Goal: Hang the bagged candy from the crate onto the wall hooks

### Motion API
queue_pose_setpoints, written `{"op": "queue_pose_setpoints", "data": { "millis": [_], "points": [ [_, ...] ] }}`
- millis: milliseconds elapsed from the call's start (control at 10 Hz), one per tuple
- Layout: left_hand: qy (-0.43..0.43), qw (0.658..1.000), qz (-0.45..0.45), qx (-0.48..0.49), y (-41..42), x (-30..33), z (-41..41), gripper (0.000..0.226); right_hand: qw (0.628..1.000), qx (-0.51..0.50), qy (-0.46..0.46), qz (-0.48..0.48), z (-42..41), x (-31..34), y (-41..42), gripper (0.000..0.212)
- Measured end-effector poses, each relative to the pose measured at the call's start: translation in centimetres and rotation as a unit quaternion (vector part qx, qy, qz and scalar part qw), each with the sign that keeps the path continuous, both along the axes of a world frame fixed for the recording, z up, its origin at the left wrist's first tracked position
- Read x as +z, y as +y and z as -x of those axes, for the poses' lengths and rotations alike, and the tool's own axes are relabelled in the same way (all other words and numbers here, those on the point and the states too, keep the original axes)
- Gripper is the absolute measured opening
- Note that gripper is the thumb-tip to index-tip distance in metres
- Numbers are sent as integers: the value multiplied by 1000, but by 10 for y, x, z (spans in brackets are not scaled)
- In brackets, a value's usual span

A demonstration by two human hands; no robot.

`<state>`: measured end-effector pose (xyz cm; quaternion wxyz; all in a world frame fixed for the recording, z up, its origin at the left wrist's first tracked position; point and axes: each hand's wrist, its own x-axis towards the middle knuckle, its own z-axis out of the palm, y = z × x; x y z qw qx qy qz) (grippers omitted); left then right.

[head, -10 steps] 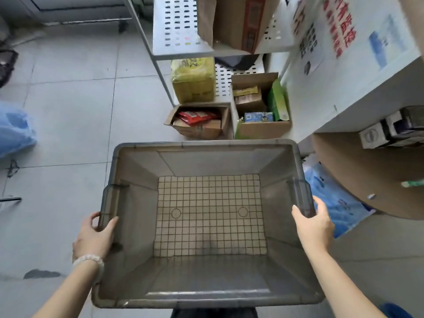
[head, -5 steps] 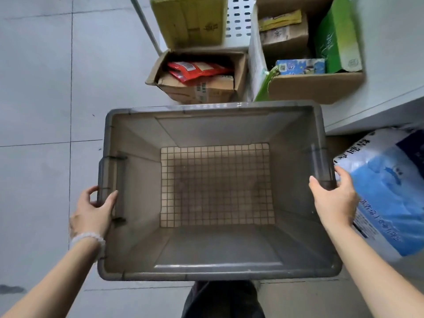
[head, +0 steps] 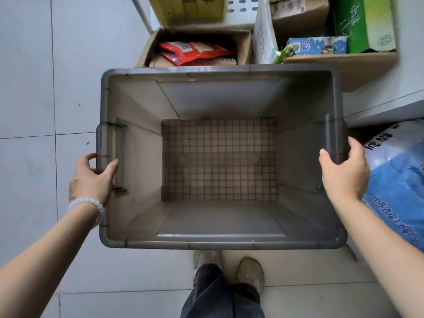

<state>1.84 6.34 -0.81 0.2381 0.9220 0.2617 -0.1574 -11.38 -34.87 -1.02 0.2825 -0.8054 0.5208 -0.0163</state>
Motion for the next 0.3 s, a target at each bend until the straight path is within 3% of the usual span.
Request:
{"op": "queue_pose_setpoints", "data": {
  "millis": [200,300],
  "points": [
    [77,995,-23,-51,-7,13,3,54,989,79,128,-1,-10,21,-11,62],
    [103,989,-60,-86,-9,28,9,54,969,164,175,54,-7,39,-8,61]
  ]
}}
